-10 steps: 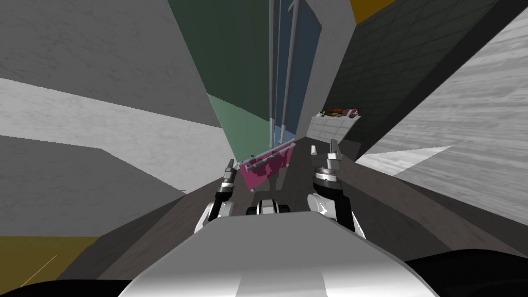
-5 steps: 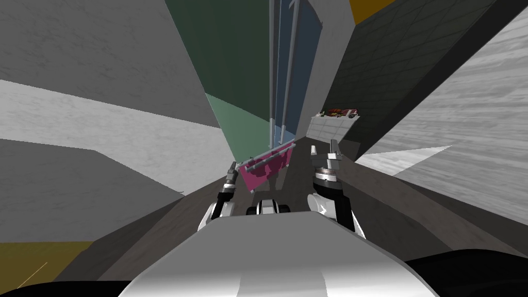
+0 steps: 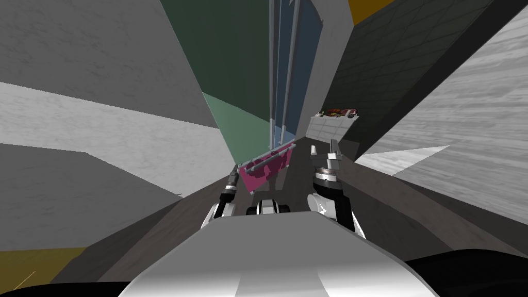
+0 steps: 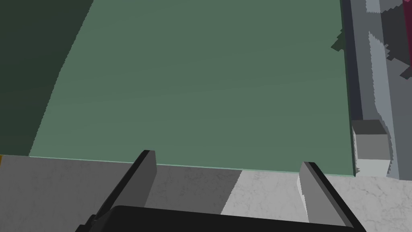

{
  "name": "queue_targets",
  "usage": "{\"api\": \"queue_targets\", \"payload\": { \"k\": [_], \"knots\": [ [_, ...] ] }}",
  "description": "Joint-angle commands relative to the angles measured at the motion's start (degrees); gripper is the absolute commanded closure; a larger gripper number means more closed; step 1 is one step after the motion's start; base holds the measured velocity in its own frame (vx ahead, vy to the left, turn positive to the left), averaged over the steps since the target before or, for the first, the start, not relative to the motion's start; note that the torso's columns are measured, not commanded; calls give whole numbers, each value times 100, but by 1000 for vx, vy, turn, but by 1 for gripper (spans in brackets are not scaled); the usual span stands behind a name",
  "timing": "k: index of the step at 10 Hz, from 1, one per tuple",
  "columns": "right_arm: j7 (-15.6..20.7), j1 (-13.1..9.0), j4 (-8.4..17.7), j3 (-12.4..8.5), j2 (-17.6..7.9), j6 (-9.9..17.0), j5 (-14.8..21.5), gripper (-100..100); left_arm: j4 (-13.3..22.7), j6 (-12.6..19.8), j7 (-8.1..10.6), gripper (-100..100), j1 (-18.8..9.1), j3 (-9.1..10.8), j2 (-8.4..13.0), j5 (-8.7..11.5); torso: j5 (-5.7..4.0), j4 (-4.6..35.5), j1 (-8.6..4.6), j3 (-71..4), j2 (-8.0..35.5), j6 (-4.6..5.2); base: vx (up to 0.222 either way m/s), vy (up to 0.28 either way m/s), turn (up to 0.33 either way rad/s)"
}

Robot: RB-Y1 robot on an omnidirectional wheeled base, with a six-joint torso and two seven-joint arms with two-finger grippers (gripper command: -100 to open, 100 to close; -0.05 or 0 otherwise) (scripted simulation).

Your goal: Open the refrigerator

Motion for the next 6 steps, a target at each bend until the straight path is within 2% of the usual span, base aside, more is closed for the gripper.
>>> {"api": "queue_targets", "payload": {
  "k": [1,2,5,6],
  "knots": [
    [0,0,0,0,0,0,0,0,314,-31,-49,-100,-90,-5,-26,-16,0,1,-1,2,2,1,26,9,-10],
    [0,0,0,0,0,0,0,0,522,-49,-77,-100,-143,-6,-34,-23,0,2,-1,4,6,1,27,9,-17],
    [0,0,0,0,0,0,0,0,765,-66,-104,-100,-195,-7,-45,-30,1,0,2,1,0,1,24,10,-13],
    [0,0,0,0,0,0,0,0,976,-84,-132,-100,-247,-8,-60,-37,0,0,1,0,-1,1,34,7,-18]
  ]
}}
